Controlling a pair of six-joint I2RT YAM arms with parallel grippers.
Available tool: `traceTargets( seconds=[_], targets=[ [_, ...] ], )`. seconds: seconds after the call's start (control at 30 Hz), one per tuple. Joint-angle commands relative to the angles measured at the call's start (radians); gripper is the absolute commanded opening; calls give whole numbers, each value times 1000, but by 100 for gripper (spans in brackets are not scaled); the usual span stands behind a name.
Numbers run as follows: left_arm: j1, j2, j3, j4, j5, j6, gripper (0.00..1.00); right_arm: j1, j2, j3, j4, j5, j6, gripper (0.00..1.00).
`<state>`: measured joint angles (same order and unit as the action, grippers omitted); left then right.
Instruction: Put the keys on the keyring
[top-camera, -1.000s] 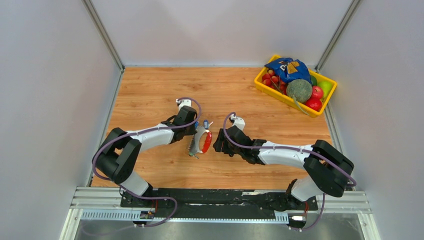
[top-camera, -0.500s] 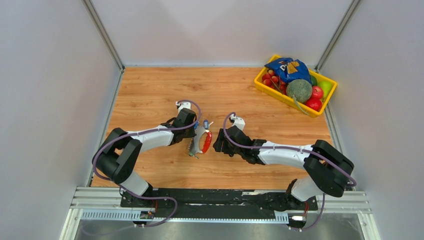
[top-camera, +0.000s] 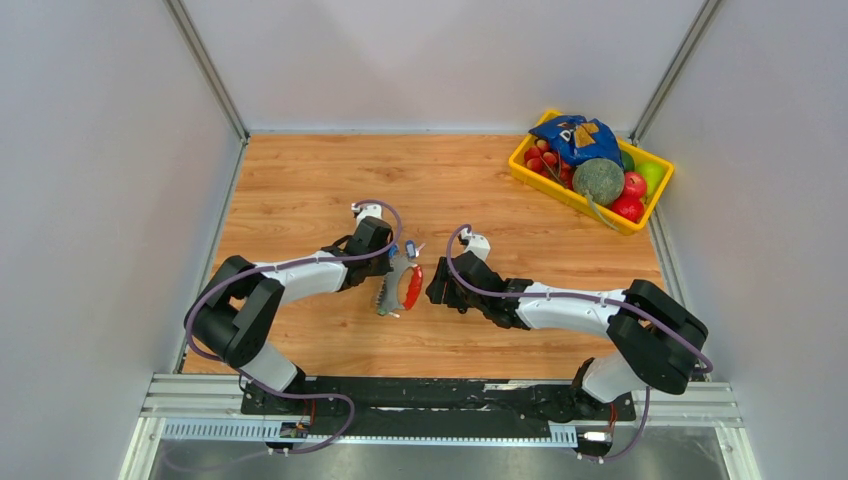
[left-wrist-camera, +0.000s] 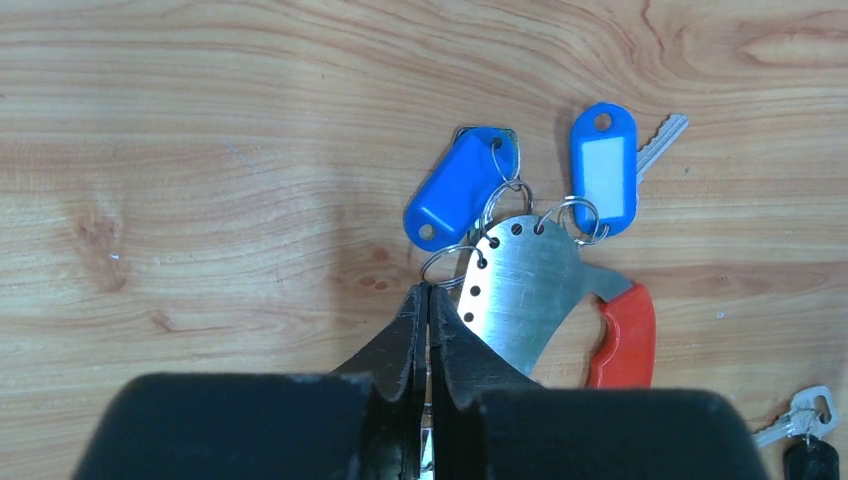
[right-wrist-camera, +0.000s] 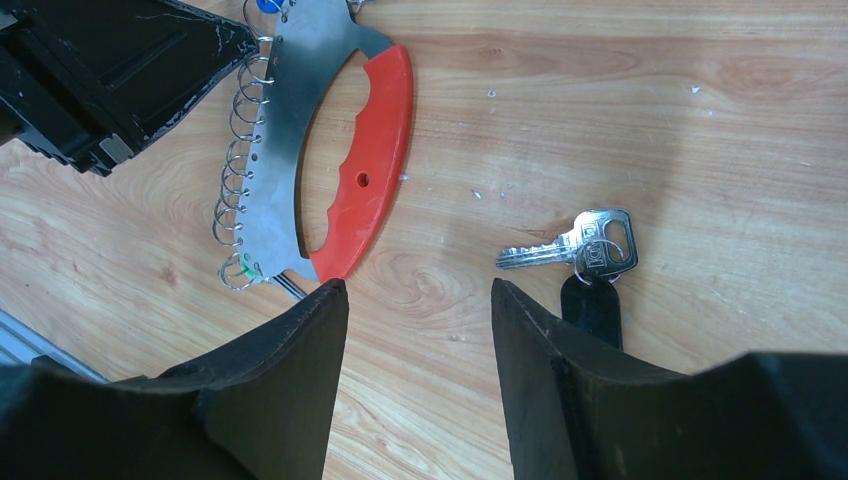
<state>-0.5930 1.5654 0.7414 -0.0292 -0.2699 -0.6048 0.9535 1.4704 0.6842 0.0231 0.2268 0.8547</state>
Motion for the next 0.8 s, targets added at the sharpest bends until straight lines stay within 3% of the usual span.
traceTargets(
  seconds=[0.0, 0.77],
  targets=[
    [4, -35, -5, 21, 9, -2, 1, 4, -5, -6, 49, 12, 6, 57],
    [4, -273, 34, -55, 75, 85, 0, 13, -156, -16, 6, 40, -37, 56]
  ],
)
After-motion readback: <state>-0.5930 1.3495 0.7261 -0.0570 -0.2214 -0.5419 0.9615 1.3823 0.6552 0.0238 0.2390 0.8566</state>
